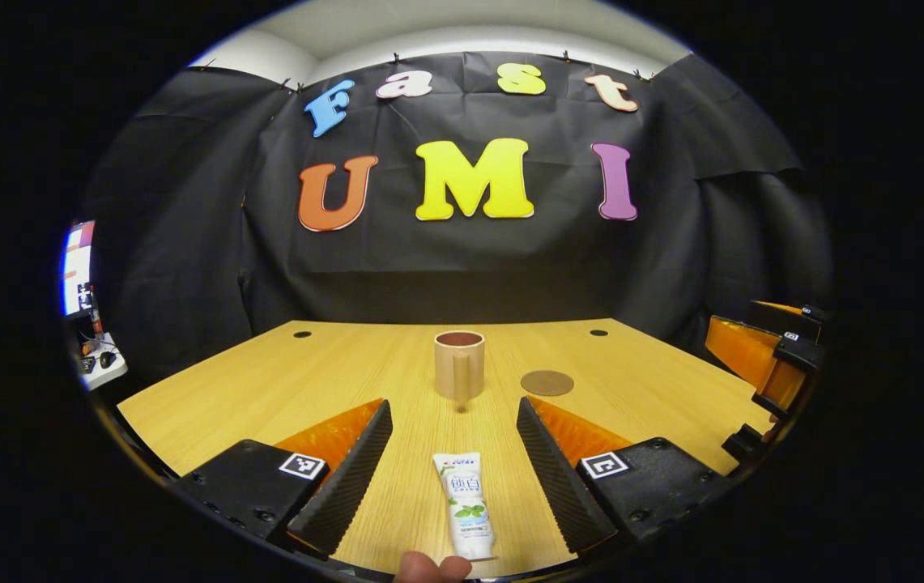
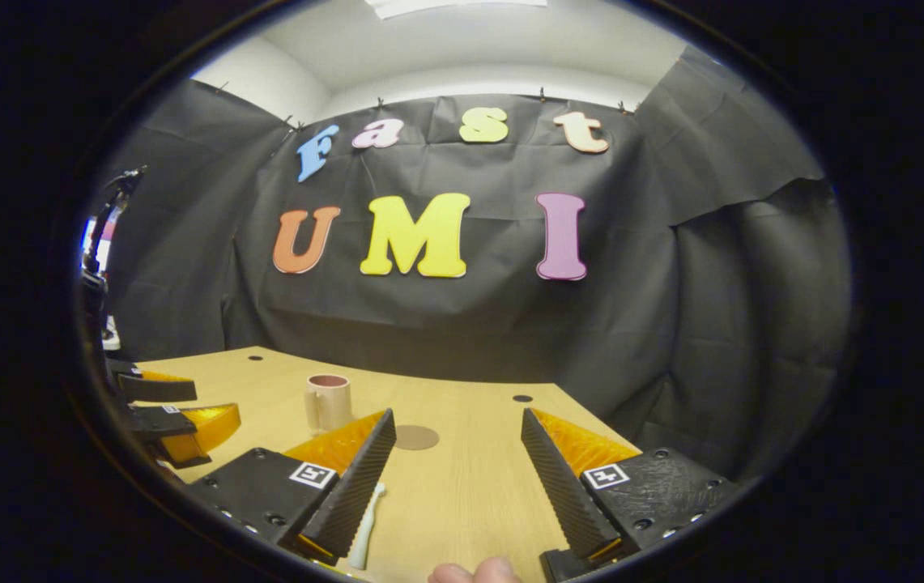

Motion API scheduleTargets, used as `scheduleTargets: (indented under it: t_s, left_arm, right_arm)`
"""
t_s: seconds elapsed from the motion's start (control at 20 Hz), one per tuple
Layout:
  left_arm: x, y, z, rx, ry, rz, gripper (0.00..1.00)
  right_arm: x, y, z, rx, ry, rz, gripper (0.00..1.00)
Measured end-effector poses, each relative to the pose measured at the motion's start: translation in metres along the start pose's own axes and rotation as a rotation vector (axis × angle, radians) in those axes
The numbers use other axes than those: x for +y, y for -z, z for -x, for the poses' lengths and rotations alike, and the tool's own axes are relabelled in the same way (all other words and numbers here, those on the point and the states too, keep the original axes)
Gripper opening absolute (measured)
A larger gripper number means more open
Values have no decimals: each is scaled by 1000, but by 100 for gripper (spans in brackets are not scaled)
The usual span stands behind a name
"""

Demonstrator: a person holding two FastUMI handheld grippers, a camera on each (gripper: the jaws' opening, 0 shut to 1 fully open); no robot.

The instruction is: Put the toothbrush and toothpaste on the desktop into the cup, then pick up the cup and place it on the coaster on the desktop.

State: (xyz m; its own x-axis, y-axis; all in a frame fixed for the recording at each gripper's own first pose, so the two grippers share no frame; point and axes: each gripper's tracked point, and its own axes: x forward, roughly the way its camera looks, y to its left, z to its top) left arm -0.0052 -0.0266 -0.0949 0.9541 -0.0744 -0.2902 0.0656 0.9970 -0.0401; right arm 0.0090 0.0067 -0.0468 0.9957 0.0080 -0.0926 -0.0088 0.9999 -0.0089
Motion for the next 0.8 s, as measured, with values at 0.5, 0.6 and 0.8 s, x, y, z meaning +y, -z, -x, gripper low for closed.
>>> scheduleTargets:
  t_s: [0.5, 0.6, 0.8]
  left_arm:
    - [-8, 52, -11, 169, 10, -6, 99]
    - [-6, 60, -15, 201, 4, -2, 99]
    - [-3, 69, -25, 248, -5, -11, 99]
  right_arm:
    - [2, 32, -8, 73, 5, 7, 97]
    - [2, 33, -12, 79, 3, 8, 97]
    - [7, 37, -14, 87, -5, 18, 95]
